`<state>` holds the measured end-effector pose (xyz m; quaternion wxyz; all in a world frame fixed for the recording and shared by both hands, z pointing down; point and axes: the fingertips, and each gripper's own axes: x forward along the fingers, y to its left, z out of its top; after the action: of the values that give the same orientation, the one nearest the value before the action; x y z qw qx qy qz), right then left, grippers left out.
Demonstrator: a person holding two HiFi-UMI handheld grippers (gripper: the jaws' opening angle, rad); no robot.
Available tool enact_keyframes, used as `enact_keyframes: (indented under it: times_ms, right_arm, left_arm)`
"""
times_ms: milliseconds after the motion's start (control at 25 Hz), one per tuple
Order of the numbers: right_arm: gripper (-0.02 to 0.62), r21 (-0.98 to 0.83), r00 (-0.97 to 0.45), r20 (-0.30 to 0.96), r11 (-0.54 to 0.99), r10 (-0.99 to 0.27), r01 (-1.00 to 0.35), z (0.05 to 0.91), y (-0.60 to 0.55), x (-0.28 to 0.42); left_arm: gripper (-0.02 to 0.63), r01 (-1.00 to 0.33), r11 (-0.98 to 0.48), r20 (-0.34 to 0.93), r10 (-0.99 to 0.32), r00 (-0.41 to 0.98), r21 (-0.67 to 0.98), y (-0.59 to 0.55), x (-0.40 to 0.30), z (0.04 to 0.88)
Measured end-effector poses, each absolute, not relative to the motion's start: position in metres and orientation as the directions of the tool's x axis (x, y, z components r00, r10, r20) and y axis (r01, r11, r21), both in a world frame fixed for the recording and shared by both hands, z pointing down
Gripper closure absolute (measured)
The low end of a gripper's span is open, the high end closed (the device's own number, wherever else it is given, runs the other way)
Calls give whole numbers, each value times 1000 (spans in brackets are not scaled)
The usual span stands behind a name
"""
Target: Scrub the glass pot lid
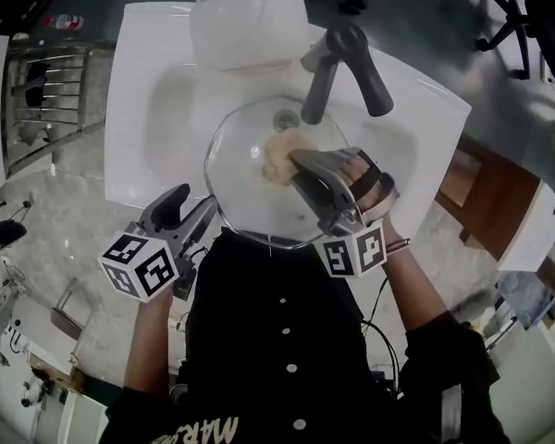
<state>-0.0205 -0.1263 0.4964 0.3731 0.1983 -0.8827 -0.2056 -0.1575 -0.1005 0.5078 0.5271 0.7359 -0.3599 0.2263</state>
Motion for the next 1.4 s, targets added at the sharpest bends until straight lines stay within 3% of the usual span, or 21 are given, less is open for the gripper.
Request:
enact_keyframes:
  times_ms: [400, 480, 760, 1120, 1400]
  right_arm:
    - [463, 594, -598, 632, 804, -492, -33, 549, -136, -30]
    - [463, 610, -599, 638, 792, -484, 9, 558, -138, -35]
    - [463, 646, -615, 649, 752, -448, 134, 582, -151, -58]
    - [463, 616, -600, 699, 754, -389, 228, 610, -164, -76]
    - [466, 551, -575, 737, 808, -354, 209, 617, -166, -77]
  left_arm:
    - [369, -691, 67, 692, -144, 707, 720, -65, -137, 538]
    - [412, -693, 72, 696, -120, 708, 717, -62, -133, 541]
    - [458, -632, 193, 658, -134, 741, 751, -64, -130, 546]
    - [463, -653, 175, 676, -149, 722, 737, -63, -131, 547]
    - [460, -680, 140, 694, -142, 706, 720, -65, -131, 545]
